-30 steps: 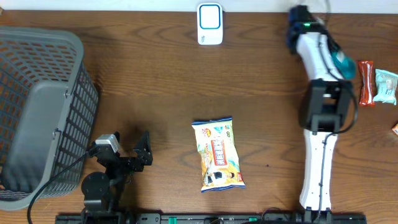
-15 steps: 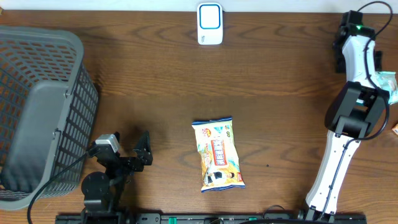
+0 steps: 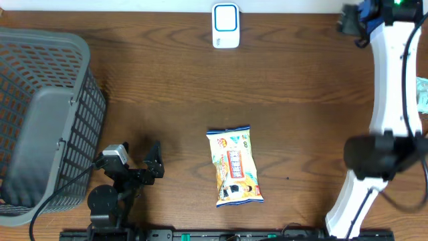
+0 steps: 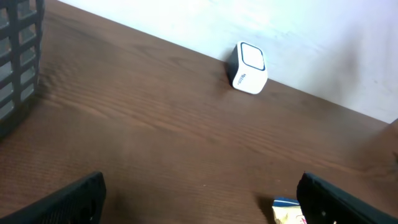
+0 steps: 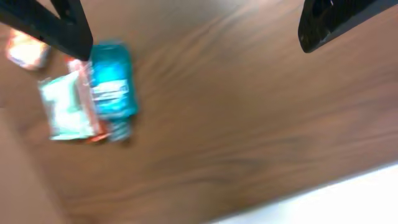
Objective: Scan the item barcode
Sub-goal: 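Carry the teal bottle right and place it by the red packet, then reach to the middle and grasp the snack bag with the right gripper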
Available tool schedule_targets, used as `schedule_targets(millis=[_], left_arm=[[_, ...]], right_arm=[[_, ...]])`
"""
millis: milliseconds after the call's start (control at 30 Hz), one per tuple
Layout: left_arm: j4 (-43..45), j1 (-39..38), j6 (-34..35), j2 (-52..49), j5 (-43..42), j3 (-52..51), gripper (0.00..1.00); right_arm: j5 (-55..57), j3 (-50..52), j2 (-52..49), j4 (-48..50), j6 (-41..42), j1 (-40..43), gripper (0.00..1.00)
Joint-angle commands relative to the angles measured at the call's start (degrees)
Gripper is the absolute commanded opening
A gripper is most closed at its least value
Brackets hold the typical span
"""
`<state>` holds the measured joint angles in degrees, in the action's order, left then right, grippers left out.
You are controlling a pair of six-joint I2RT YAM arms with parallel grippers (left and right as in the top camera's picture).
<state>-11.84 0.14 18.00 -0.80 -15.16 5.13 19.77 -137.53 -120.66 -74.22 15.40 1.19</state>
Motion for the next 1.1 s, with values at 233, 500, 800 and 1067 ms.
schedule_targets(millis=[233,500,800,1067], left_arm=[[-1.2,-0.2,-0.1,0.2,-0.7,-0.9,0.98],[-1.2,-0.2,-0.1,0.2,-0.7,-0.9,0.98],[-1.2,-0.2,-0.1,0.2,-0.7,-0.9,0.98],[-1.2,-0.2,-0.1,0.2,-0.7,-0.9,0.98]], right_arm=[[-12.0,0.4,8.6,-23.1,16.2,-23.0,0.99],[-6.0,13.9,8.8,-21.5,24.2,-40.9,0.99],[-5.7,41.5,8.8,-2.5,31.3,-53.3,0.99],[-7.7,58.3,8.8,14.7,29.0,-54.4,0.99]])
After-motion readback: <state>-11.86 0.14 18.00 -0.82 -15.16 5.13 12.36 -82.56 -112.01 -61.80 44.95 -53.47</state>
